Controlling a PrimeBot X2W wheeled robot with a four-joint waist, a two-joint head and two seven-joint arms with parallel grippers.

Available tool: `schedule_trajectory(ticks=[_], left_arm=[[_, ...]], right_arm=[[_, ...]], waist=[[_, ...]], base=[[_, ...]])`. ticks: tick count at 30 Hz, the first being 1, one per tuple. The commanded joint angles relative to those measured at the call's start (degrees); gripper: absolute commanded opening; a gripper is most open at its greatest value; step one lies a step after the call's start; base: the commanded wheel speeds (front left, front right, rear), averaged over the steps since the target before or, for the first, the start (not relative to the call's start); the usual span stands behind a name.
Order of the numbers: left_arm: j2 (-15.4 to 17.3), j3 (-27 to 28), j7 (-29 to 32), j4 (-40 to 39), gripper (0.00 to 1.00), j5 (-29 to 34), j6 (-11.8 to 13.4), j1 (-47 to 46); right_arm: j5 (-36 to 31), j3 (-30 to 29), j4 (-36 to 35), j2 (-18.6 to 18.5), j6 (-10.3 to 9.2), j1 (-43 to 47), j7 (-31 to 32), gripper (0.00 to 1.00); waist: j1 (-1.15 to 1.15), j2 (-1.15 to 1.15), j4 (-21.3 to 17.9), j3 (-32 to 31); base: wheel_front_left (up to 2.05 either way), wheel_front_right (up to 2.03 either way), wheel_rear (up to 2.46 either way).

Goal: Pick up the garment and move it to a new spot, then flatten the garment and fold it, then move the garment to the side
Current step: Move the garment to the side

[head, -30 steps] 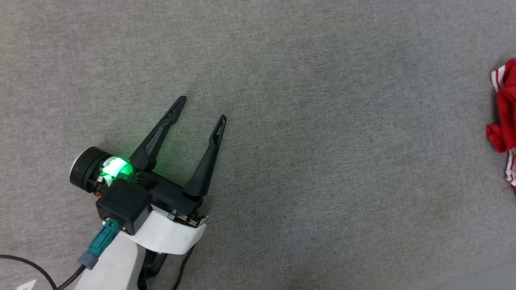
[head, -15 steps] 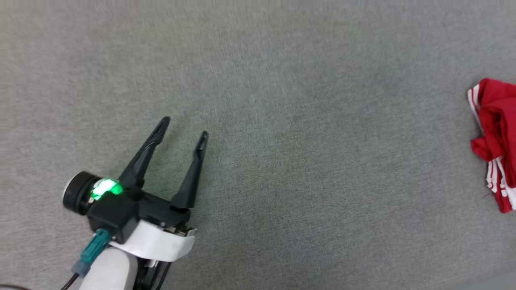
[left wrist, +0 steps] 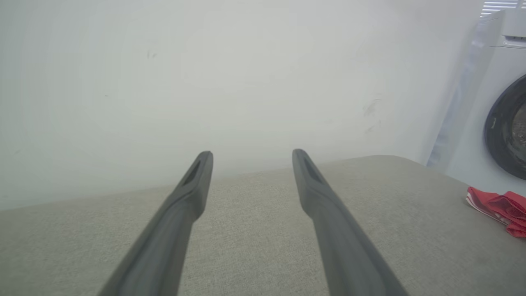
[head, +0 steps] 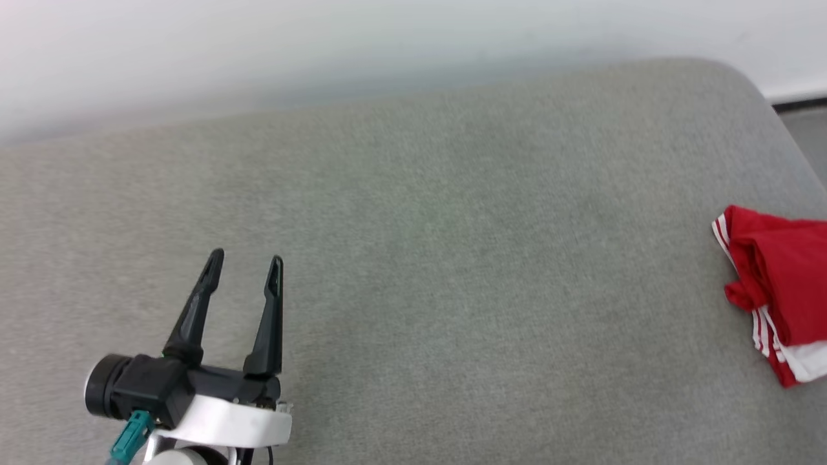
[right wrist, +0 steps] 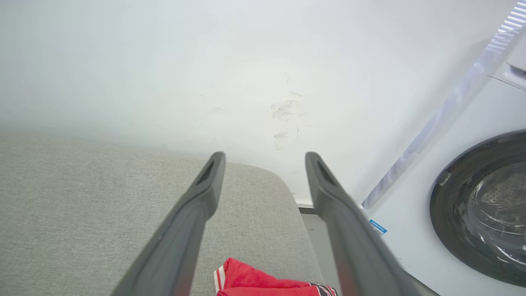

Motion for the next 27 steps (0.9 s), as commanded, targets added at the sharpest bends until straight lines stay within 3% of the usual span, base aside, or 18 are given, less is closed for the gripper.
schedule_trajectory(ticks=[1, 5, 9, 17, 27], left_arm=[[-0.74, 0.57, -0.12, 0.29, 1.00, 0.45, 0.21, 1.34], [-1.82, 1.93, -0.12, 0.81, 1.00, 1.88, 1.44, 3.29], [-2.67, 2.69, -0.12, 1.87, 1.00, 2.93, 2.52, 5.64], [-4.02, 3.54, -0.12, 3.39, 1.00, 3.10, 2.87, 9.11], [-4.68, 4.84, -0.12, 5.21, 1.00, 3.99, 2.03, 10.42]], right_arm=[[0.78, -0.18, -1.57, 1.33, -0.06, 2.88, -1.23, 1.00], [0.13, -0.62, -6.34, 4.08, -0.06, 9.50, -5.84, 1.00], [0.53, -1.86, -9.93, 9.23, -0.06, 16.09, -10.30, 1.00], [4.00, 1.36, -11.49, 15.96, -0.06, 26.08, -15.59, 1.00], [4.63, 3.21, -7.37, 18.81, -0.06, 27.37, -19.39, 1.00]], waist=[[0.01, 0.00, 2.82, -4.26], [0.01, 0.00, 4.69, -6.62], [0.01, 0.00, 6.14, -8.38], [0.01, 0.00, 7.72, -10.23], [0.01, 0.00, 8.20, -10.47]], base=[[0.00, 0.00, 0.00], [0.00, 0.00, 0.00], [0.00, 0.00, 0.00], [0.00, 0.00, 0.00], [0.00, 0.00, 0.00]])
